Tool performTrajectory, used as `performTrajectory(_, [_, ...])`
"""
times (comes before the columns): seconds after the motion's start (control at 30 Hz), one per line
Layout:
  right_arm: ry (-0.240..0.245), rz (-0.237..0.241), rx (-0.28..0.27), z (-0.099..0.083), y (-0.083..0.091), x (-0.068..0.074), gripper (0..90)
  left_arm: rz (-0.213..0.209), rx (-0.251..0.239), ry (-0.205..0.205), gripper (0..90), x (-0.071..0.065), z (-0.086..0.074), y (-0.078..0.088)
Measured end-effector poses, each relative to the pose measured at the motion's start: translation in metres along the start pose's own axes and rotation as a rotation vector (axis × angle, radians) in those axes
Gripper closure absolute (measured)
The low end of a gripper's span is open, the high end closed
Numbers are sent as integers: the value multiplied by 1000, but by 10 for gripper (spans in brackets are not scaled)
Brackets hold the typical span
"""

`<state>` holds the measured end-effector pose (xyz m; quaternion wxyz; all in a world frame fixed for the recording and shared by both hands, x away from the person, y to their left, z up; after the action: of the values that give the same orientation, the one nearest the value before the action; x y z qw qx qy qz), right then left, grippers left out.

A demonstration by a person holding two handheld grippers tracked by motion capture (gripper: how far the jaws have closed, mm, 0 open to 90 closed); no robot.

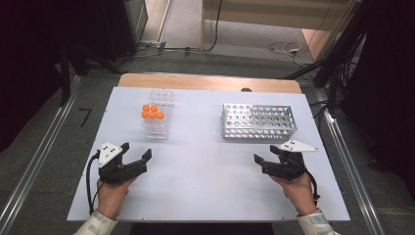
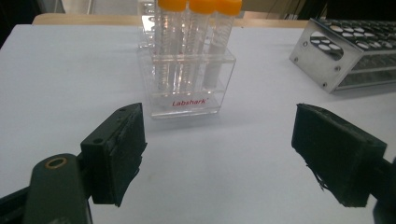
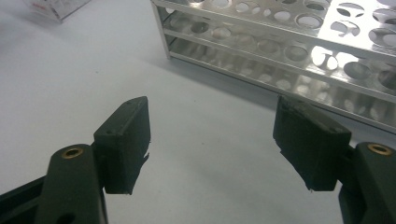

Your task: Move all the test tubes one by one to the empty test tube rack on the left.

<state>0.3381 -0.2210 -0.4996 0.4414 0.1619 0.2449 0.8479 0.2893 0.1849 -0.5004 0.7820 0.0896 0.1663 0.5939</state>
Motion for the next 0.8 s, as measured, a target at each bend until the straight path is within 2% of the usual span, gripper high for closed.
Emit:
performTrajectory(0.1, [-3,-10,-1,-2,3,-4,261,13,4,-24,158,0,-3,2])
performTrajectory(0.5, [-11,-49,-6,-9,13,-18,260,31,33,-17,132,7,-14,6])
performTrajectory(0.8, [-42,-78,-16,-14,23,-31,258,43,34,-10,135,16,-16,10])
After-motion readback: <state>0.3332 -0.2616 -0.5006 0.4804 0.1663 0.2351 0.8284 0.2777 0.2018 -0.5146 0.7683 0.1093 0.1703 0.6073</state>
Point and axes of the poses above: each handheld gripper's, and its own axes: y roughly backward along the jaws, z roughly out of its top, x roughly to its left, the point moved 8 cm from there along -y, roughly forward along the jaws, and after that the axes turned 4 degrees about -x, right-handed, at the moved point
